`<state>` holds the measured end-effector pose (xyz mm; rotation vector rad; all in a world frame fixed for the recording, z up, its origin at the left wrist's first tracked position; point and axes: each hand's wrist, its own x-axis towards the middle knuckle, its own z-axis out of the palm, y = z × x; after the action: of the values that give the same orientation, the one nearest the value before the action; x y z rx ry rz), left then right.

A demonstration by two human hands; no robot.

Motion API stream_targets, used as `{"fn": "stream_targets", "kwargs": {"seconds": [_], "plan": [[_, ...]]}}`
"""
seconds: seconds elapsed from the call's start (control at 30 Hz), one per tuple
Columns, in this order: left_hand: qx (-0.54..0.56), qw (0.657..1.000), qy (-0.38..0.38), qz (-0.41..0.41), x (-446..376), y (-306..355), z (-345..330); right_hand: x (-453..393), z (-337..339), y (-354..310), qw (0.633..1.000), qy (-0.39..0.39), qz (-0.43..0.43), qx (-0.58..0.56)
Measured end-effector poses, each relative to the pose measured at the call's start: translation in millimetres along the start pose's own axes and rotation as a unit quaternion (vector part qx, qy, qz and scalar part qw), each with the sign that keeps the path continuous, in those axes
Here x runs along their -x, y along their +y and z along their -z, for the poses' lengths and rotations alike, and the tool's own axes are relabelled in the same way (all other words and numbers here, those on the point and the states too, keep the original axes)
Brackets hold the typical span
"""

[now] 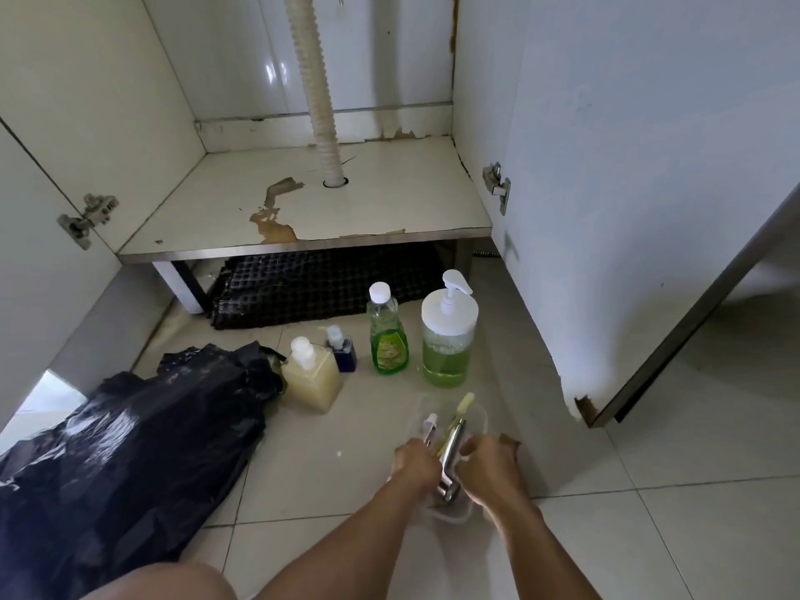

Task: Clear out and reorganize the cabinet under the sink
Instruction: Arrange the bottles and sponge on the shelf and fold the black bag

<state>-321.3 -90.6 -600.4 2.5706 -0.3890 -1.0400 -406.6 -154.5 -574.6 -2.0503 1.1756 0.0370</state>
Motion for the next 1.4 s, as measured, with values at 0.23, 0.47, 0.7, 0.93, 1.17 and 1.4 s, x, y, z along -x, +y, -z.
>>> {"fn": "stream_targets", "kwargs": {"seconds": [0.23, 0.47, 0.7, 0.93, 1.17, 1.4], "plan": [[-0.085, 0.991, 0.09, -0.045, 1.2, -3.8, 11.8, -5.4, -6.0, 0.1, 0.999, -0.001, -0.029, 0.016], [0.129, 0.982, 0.132, -0.027, 5.9, -12.9, 12.1, -14.9, -5.5, 0.0, 0.999, -0.002, -0.026, 0.039], [0.17, 0.978, 0.108, -0.058, -1.7, -3.3, 21.4, -8.8, -2.9, -8.6, 0.997, 0.023, -0.008, 0.073], [0.033, 0.991, 0.115, -0.067, 2.6, -10.0, 16.0, -11.1, 0.2, -6.5, 0.994, 0.044, -0.015, 0.1], [0.083, 0.988, 0.065, 0.111, 4.9, -22.5, 21.9, -29.7, -12.0, 4.9, 0.989, 0.033, -0.068, 0.129], [0.41, 0.892, -0.069, 0.177, 34.6, -51.9, 26.1, -25.8, -26.8, -16.9, 0.994, 0.017, -0.102, 0.029]]}}
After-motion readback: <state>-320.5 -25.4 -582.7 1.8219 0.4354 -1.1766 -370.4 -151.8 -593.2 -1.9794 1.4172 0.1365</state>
